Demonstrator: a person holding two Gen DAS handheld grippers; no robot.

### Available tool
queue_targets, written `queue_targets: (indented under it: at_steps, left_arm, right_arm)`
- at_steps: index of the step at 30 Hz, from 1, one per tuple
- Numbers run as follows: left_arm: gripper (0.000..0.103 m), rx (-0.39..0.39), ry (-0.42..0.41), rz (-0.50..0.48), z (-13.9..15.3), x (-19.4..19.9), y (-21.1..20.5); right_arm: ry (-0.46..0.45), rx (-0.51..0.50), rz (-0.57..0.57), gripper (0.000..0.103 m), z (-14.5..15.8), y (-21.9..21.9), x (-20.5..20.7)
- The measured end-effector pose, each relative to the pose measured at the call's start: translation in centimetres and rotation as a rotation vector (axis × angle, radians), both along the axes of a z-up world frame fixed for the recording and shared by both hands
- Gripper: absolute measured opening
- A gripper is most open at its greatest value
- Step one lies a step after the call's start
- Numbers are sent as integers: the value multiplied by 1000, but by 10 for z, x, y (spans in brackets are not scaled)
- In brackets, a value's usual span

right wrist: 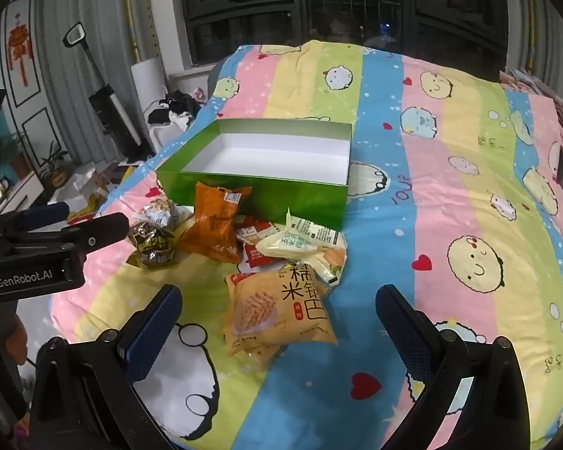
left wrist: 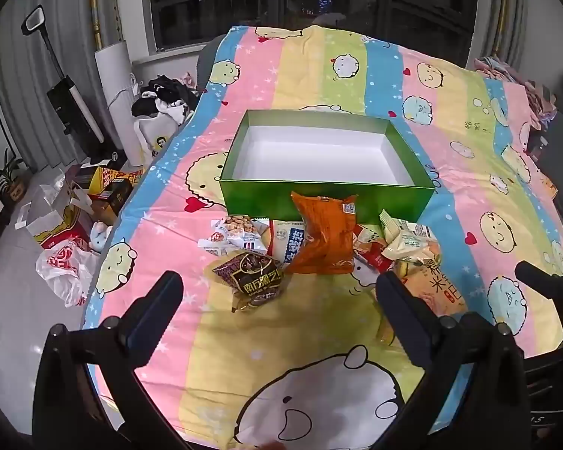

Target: Organize snacks

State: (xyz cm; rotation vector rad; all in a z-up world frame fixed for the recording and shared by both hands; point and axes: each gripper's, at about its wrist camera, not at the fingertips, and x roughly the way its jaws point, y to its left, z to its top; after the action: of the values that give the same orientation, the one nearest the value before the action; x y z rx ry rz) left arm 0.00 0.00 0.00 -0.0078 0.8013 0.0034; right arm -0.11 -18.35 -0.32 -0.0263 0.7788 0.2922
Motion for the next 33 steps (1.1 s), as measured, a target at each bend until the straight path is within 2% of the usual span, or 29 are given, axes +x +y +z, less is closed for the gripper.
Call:
queue_targets:
  at_steps: [5,10,33]
  left_arm:
    - [103,-11,-4,-7,1,-1,-1]
    - [103,-8,-12,-11,8,-5,-3]
    - [103,10,-27,-29,8,-5,-10]
  right_arm:
    - [-5,-2,4,103,-1,-1,-4]
    - [-14,-4,13,103,15,4,-3]
    - [-30,0,23,103,10,0,-5]
